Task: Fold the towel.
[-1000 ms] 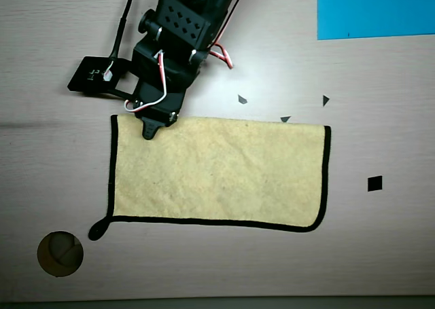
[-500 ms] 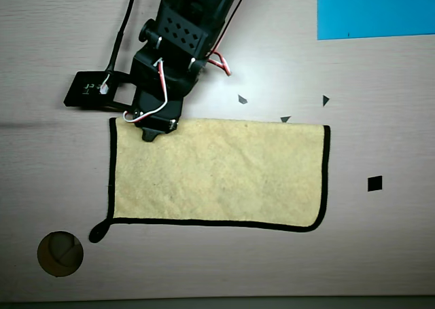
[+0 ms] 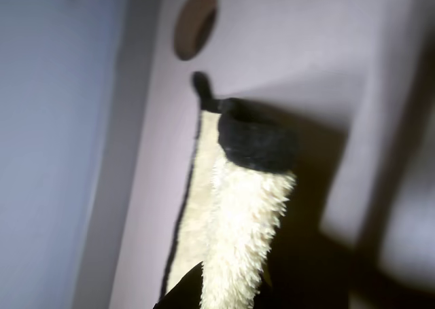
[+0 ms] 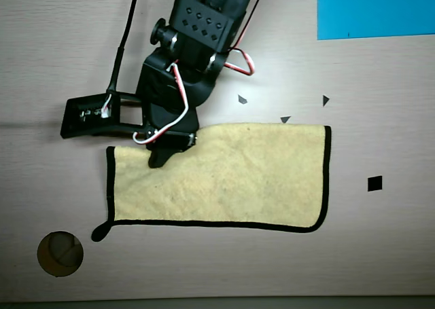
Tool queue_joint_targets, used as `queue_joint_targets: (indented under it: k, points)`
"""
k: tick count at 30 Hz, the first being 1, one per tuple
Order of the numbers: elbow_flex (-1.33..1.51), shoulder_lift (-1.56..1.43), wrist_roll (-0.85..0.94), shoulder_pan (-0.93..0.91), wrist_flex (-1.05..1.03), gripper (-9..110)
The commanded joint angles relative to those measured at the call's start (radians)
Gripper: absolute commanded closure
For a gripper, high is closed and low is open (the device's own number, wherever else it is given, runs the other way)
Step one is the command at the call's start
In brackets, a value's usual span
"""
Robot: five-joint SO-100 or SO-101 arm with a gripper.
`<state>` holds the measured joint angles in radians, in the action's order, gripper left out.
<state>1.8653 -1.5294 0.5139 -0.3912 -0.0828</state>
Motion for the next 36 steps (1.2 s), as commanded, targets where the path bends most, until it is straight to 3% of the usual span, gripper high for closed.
queue_joint_targets:
  k: [1, 18, 29, 36]
  points:
    - [0.012, -0.132, 0.083, 0.052, 0.026, 101]
    - [0.175, -0.391, 0.457, 0.348, 0.006, 101]
    - [0.27, -0.354, 0.739, 0.502, -0.028, 101]
    - [0.324, -0.278, 0.795, 0.512, -0.026, 101]
